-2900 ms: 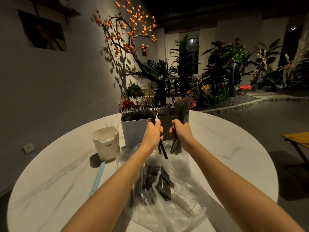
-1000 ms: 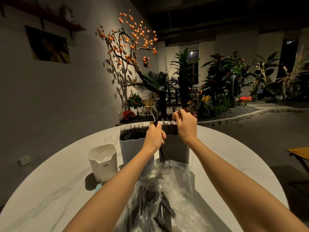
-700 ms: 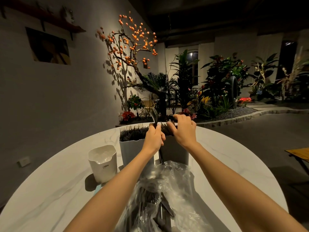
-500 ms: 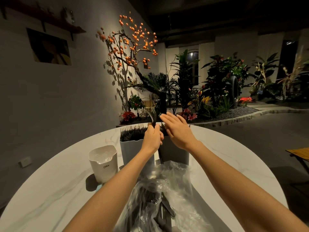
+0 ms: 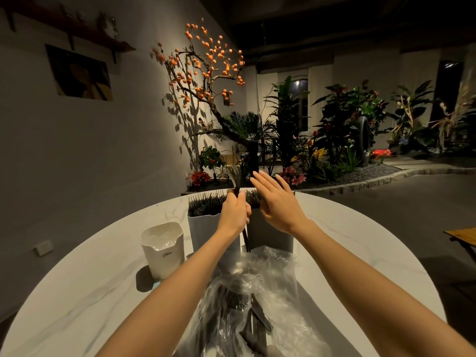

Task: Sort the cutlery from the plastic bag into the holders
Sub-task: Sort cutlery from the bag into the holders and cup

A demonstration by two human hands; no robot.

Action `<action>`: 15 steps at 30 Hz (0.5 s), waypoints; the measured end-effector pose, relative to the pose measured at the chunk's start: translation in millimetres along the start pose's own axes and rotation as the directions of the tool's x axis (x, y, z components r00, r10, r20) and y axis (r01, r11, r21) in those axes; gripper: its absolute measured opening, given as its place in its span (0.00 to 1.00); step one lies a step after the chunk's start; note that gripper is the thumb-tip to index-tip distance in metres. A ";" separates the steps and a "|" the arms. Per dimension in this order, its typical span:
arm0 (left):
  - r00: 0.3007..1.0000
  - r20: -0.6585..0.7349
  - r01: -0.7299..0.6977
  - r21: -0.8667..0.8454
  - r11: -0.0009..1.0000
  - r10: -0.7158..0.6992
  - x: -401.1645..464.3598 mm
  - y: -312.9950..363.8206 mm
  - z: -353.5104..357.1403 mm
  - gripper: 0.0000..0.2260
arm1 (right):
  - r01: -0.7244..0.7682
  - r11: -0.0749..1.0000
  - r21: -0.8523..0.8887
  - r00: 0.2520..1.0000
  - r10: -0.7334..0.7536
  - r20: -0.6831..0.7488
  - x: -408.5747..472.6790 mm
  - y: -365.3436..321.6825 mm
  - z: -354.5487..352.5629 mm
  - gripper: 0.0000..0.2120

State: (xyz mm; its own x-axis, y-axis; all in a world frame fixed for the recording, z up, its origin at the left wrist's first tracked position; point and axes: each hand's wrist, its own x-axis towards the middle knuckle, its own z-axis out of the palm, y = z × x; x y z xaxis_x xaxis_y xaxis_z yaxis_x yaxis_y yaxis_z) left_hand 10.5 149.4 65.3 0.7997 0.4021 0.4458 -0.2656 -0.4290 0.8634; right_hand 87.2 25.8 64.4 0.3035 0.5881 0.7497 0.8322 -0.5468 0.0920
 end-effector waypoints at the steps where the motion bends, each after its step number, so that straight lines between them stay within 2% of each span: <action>1: 1.000 0.001 0.002 -0.001 1.000 -0.002 -0.5 -0.3 -0.1 0.11 | -0.006 1.000 0.025 1.000 0.006 0.024 0.2 -0.1 0.2 0.32; 5: 1.000 0.028 0.013 -0.014 1.000 -0.012 -2.1 -3.2 -2.1 0.10 | -0.010 1.000 0.021 0.974 0.005 0.228 -1.2 0.6 1.0 0.28; 7: 0.999 0.045 0.017 -0.016 1.000 -0.016 -1.9 -4.1 -3.3 0.10 | -0.041 0.998 0.057 0.967 0.025 0.254 0.9 -2.2 -0.7 0.28; 9: 0.998 0.056 0.031 -0.012 0.999 -0.030 -2.4 -5.1 -4.2 0.11 | -0.111 0.982 0.151 0.975 0.078 0.209 3.5 -6.7 -3.7 0.26; 13: 0.995 0.084 0.047 0.058 0.997 -0.052 -6.9 -3.8 -7.3 0.09 | -0.184 0.916 0.356 0.979 0.202 -0.016 9.9 -18.7 -8.5 0.17; 15: 0.995 0.088 0.041 0.125 0.991 -0.052 -8.4 -4.3 -9.2 0.07 | -0.259 0.804 0.535 0.955 0.296 0.017 16.4 -26.3 -13.5 0.17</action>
State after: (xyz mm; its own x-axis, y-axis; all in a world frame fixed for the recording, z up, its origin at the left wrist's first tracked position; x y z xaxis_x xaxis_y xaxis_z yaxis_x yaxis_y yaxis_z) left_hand 0.0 155.3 60.1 0.8566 0.3515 0.3778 -0.1632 -0.5100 0.8445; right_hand 64.0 41.8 83.1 0.5446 0.4099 0.7317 0.8387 -0.2733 -0.4710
